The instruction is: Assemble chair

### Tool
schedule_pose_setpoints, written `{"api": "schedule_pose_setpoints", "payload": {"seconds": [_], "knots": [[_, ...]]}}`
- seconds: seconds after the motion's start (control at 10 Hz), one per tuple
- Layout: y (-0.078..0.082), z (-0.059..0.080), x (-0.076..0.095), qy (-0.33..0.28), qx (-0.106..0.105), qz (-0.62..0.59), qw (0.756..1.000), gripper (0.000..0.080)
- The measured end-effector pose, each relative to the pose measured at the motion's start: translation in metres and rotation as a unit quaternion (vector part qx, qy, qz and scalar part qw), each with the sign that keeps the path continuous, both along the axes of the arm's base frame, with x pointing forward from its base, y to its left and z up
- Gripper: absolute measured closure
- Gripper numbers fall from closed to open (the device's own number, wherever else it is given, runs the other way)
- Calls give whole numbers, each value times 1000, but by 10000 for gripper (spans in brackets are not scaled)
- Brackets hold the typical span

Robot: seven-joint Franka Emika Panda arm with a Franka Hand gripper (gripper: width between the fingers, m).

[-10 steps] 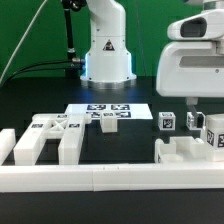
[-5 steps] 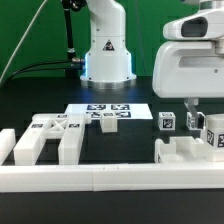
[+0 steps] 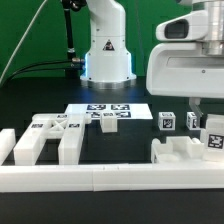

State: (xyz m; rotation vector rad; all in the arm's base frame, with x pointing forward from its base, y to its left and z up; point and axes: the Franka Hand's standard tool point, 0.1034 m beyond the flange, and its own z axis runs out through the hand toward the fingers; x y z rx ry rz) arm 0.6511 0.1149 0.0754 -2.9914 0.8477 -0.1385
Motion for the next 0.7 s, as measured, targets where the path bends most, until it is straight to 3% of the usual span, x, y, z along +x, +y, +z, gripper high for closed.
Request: {"api": "schedule_pose_setpoints", "payload": {"seconds": [0.2,0.4,0.6,0.7], "knots": [[5,0,0,10,10,-153,988,515],[6,0,-1,8,28,-332,943,514],[4,-1,-3,11,56,-405,912,514],[5,-1,-3,11,55,-395,917,441]]}}
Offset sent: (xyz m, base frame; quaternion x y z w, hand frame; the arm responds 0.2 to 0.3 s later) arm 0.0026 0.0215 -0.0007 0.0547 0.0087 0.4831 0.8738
